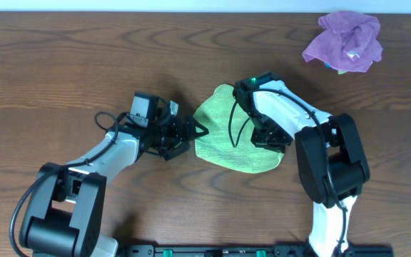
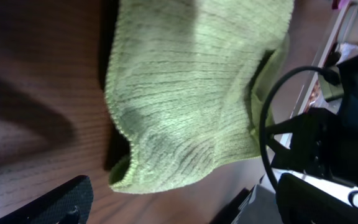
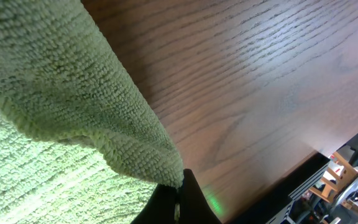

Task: Fold the cloth
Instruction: 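Move the left gripper to the towel's left edge and grasp it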

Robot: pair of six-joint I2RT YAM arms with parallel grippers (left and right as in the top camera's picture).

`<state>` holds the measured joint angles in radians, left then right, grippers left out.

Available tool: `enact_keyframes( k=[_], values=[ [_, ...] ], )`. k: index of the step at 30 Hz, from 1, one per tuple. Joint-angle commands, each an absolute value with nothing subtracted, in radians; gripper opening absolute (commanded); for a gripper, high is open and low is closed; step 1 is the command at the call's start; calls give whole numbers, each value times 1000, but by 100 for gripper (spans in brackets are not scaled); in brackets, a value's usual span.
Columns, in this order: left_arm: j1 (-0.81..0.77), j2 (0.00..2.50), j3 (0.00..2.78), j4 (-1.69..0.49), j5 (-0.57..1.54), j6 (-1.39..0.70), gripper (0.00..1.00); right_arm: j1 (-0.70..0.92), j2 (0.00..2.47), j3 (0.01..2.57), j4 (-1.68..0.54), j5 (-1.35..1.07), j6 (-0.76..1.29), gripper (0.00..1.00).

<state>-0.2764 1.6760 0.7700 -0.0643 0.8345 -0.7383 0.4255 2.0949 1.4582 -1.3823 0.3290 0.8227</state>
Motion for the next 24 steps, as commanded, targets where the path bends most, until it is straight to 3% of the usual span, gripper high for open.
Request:
enact_keyframes(
  k=[1,24],
  values=[
    [-286,1680,735,-36,823,-780,95,422,2066,1455,-1380,332,833,1],
    [-385,1681,719,78,671,-862,95,422,2066,1455,-1380,332,830,1]
  ],
)
